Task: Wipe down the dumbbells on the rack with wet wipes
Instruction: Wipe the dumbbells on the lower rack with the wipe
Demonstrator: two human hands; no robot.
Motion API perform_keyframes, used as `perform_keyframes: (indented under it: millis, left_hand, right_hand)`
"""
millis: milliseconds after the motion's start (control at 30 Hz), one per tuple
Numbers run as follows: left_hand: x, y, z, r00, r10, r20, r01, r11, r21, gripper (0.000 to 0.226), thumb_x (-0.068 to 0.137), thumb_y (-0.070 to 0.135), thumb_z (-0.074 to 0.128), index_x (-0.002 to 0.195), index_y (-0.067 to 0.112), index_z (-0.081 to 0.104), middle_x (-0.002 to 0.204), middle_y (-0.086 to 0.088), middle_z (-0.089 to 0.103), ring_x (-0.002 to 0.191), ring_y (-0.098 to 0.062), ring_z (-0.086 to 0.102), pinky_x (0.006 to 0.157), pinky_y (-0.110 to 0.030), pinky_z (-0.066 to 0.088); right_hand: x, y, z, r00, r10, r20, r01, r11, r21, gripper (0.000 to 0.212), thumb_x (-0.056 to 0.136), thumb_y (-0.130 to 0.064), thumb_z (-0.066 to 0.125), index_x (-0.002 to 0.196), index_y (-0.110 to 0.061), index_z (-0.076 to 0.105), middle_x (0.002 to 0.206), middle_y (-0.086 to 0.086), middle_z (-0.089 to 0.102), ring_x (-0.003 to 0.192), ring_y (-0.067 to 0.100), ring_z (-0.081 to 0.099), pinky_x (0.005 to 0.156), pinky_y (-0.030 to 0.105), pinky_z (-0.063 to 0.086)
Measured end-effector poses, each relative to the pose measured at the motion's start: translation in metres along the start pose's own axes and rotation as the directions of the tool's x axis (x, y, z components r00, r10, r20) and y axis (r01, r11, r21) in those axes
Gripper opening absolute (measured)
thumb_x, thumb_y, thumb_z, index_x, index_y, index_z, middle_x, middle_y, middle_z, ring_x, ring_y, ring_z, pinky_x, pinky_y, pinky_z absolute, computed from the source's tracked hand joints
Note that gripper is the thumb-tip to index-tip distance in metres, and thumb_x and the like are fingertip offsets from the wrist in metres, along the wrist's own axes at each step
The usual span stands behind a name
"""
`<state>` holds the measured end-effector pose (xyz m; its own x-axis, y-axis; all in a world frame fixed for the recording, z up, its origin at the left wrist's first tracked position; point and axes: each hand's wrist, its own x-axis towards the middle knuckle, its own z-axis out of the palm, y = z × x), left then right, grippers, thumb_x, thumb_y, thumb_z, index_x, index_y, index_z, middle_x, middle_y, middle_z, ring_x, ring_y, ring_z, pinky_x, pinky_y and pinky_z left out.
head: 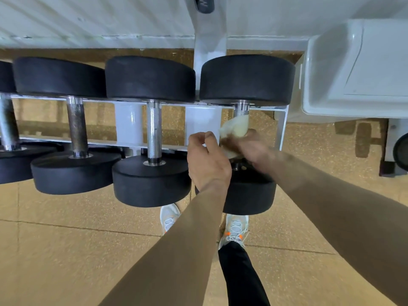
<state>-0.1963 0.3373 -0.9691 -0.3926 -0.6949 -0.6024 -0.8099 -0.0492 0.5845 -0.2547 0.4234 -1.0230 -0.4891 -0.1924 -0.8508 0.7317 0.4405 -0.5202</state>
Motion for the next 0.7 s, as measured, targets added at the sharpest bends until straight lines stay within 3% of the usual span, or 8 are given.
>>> perform_keyframes:
  millis: [67, 167, 233, 333, 467, 533, 600, 700]
  left_hand:
    - [0.0, 0.001, 0.001, 1.0, 0.005, -0.004, -0.005, 1.0, 0.014, 0.02, 0.101, 0.045, 0.039, 0.104, 0.031, 0.053, 0.102, 0.006, 0.066, 0.09, -0.018, 0.062, 0.09, -0.044, 0.051]
    - [0.002, -0.001, 0.001, 1.0, 0.009, -0.003, -0.009, 1.0, 0.029, 0.021, 0.1, 0.048, 0.038, 0.104, 0.032, 0.051, 0.102, 0.004, 0.066, 0.089, -0.02, 0.063, 0.089, -0.047, 0.052]
    - [0.003, -0.001, 0.001, 1.0, 0.018, -0.009, -0.018, 0.999, 0.036, 0.019, 0.101, 0.046, 0.038, 0.103, 0.031, 0.05, 0.101, 0.004, 0.065, 0.088, -0.019, 0.062, 0.088, -0.047, 0.051]
    - [0.002, -0.001, 0.001, 1.0, 0.02, -0.008, -0.02, 0.998, 0.059, 0.019, 0.103, 0.046, 0.037, 0.102, 0.031, 0.049, 0.103, 0.005, 0.065, 0.089, -0.02, 0.061, 0.087, -0.045, 0.051]
    - [0.004, -0.002, 0.002, 1.0, 0.027, 0.003, -0.027, 0.998, 0.06, 0.02, 0.102, 0.045, 0.037, 0.104, 0.03, 0.05, 0.103, 0.005, 0.065, 0.091, -0.021, 0.061, 0.086, -0.045, 0.05]
    - [0.004, -0.003, 0.001, 0.999, 0.043, 0.013, -0.044, 0.996, 0.071, 0.021, 0.102, 0.047, 0.037, 0.104, 0.03, 0.05, 0.103, 0.005, 0.065, 0.092, -0.021, 0.061, 0.086, -0.046, 0.05]
    - [0.004, -0.002, 0.001, 0.998, 0.052, 0.022, -0.053, 0.996, 0.075, 0.028, 0.098, 0.051, 0.033, 0.104, 0.03, 0.051, 0.104, 0.005, 0.065, 0.093, -0.022, 0.061, 0.087, -0.046, 0.05]
    - [0.002, 0.0, 0.0, 0.998, 0.053, 0.025, -0.055, 0.996, 0.068, 0.041, 0.088, 0.058, 0.027, 0.104, 0.03, 0.052, 0.104, 0.006, 0.065, 0.095, -0.022, 0.062, 0.088, -0.047, 0.05]
  right_hand:
    - [-0.006, -0.004, 0.01, 0.987, 0.007, -0.158, -0.027, 0.992, -0.122, 0.027, 0.086, -0.028, 0.076, 0.103, -0.008, 0.067, 0.093, 0.009, 0.072, 0.084, 0.024, 0.07, 0.071, 0.036, 0.058]
    - [0.0, -0.017, 0.017, 0.95, 0.09, -0.3, -0.101, 0.995, -0.021, 0.019, 0.084, -0.022, 0.074, 0.097, -0.012, 0.064, 0.094, 0.008, 0.07, 0.088, 0.026, 0.069, 0.079, 0.04, 0.061]
    - [0.011, -0.032, 0.014, 0.939, 0.069, -0.336, -0.05, 0.997, 0.064, 0.017, 0.082, -0.024, 0.075, 0.086, -0.018, 0.06, 0.091, 0.003, 0.069, 0.083, 0.021, 0.068, 0.074, 0.034, 0.06]
    - [0.021, -0.046, 0.005, 0.978, 0.034, -0.204, 0.034, 0.946, 0.323, 0.041, 0.074, -0.033, 0.086, 0.103, -0.011, 0.068, 0.089, 0.001, 0.072, 0.076, 0.021, 0.071, 0.065, 0.033, 0.059]
    - [0.021, -0.028, -0.006, 0.992, -0.033, 0.124, -0.038, 0.848, 0.528, 0.023, 0.09, -0.023, 0.073, 0.101, -0.003, 0.068, 0.067, 0.003, 0.061, 0.054, 0.018, 0.061, 0.05, 0.031, 0.054]
    - [0.018, -0.011, -0.008, 0.971, -0.014, 0.24, -0.104, 0.876, 0.471, 0.026, 0.084, -0.026, 0.076, 0.099, -0.007, 0.066, 0.071, 0.005, 0.062, 0.057, 0.017, 0.06, 0.052, 0.029, 0.054]
    - [0.012, 0.003, -0.007, 0.964, 0.012, 0.267, -0.111, 0.927, 0.359, 0.044, 0.076, -0.024, 0.083, 0.109, 0.0, 0.067, 0.087, 0.016, 0.07, 0.074, 0.031, 0.068, 0.063, 0.037, 0.06]
    - [0.004, 0.004, -0.001, 0.99, 0.054, 0.13, -0.078, 0.979, 0.188, 0.045, 0.077, -0.018, 0.085, 0.114, 0.0, 0.069, 0.103, 0.019, 0.076, 0.097, 0.039, 0.073, 0.083, 0.045, 0.061]
